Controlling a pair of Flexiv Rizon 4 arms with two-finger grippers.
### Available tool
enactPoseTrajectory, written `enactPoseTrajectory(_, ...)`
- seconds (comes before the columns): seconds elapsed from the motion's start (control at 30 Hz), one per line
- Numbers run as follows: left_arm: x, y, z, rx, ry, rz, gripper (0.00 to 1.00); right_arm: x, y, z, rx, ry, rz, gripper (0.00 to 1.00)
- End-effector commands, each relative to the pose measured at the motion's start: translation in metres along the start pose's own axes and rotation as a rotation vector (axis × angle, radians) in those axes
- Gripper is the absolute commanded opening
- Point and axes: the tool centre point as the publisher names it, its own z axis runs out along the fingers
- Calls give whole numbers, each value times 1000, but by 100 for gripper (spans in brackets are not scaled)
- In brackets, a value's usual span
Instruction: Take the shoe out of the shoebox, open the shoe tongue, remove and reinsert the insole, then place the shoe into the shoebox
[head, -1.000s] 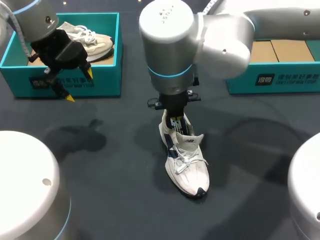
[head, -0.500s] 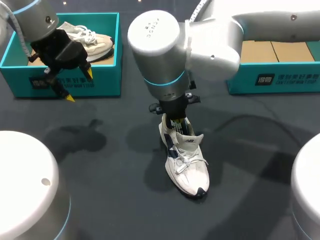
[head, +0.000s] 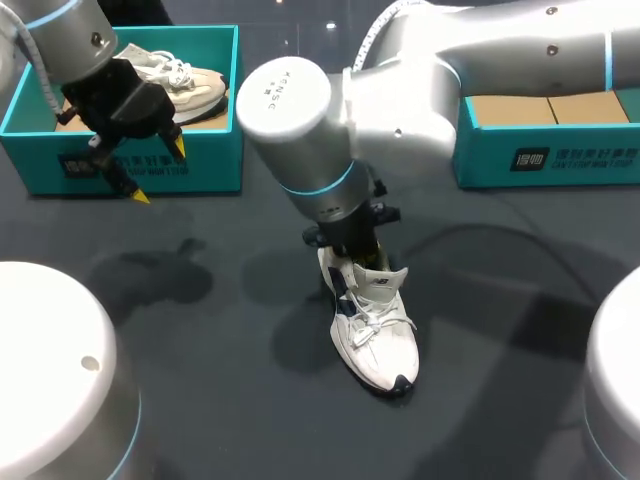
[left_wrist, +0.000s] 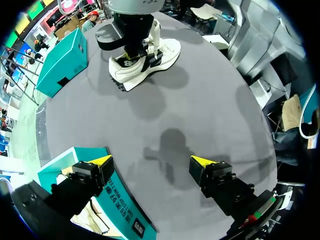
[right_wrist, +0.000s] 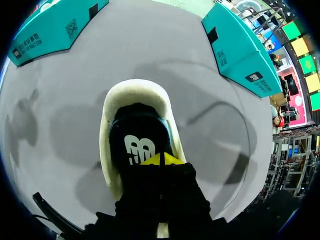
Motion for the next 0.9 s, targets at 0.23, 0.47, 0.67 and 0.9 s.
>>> enactPoseTrajectory(0.23,0,0,0,-2,1,1,100,4,-1,-4,-36,-13,-8,0)
enactPoseTrajectory(0.47,0,0,0,-2,1,1,100,-2,3,-24,-127,-23,-40,0)
enactPoseTrajectory(0.67,0,0,0,-2,1,1,100,3,17,-17,-157,64,-93,0)
enactPoseTrajectory(0.9,0,0,0,-2,1,1,100,6,25,9,-131,124,-126,0)
